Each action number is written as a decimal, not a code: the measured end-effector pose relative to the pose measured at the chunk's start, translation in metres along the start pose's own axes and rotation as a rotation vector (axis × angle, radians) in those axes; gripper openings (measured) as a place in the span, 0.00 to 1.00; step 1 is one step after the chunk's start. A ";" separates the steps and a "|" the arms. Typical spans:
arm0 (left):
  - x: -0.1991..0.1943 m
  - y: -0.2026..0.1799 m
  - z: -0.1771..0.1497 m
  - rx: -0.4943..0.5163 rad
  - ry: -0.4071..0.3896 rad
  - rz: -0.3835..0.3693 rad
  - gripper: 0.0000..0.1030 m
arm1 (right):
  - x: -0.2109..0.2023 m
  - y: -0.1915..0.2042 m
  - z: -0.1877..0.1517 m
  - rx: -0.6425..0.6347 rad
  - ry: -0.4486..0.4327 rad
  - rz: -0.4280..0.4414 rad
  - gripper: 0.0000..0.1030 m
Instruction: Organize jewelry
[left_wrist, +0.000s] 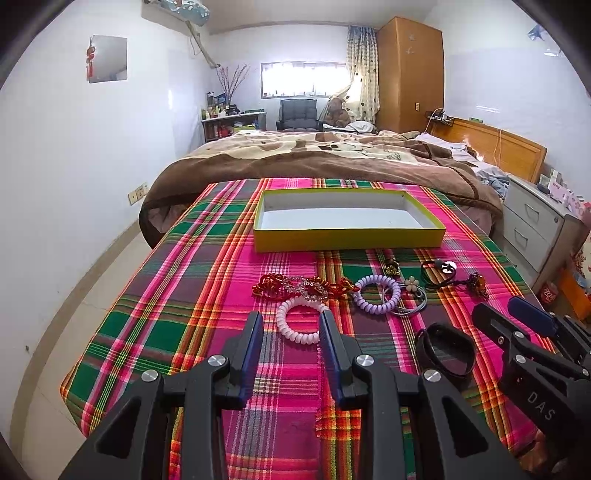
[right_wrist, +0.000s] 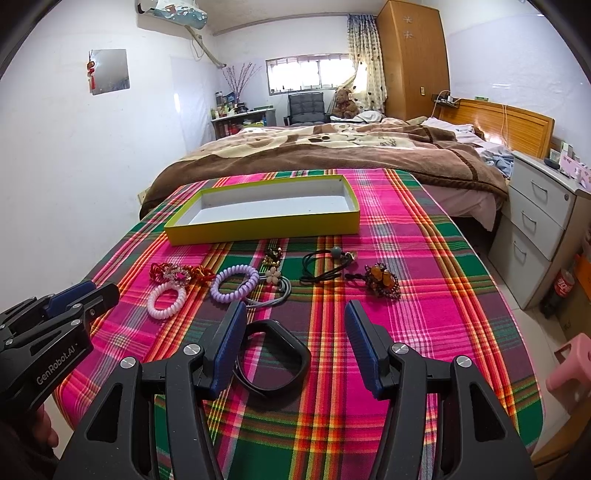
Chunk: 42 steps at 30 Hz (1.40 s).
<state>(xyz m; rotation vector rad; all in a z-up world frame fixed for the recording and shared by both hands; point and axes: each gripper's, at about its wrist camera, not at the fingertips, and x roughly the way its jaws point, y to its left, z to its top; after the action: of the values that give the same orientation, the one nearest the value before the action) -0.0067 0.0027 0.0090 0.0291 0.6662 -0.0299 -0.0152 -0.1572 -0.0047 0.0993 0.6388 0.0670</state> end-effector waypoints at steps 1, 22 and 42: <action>0.000 0.000 0.000 -0.001 0.000 0.000 0.30 | 0.000 0.000 0.000 0.000 0.000 -0.001 0.54; 0.001 0.002 -0.001 -0.005 0.007 0.002 0.30 | -0.001 0.001 0.000 -0.002 -0.002 0.001 0.54; 0.010 0.007 -0.001 -0.013 0.036 0.001 0.30 | 0.001 0.000 0.000 -0.003 0.009 0.003 0.54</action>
<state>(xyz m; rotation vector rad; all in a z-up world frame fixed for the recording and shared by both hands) 0.0006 0.0092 0.0026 0.0173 0.7025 -0.0238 -0.0143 -0.1574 -0.0057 0.0968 0.6471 0.0712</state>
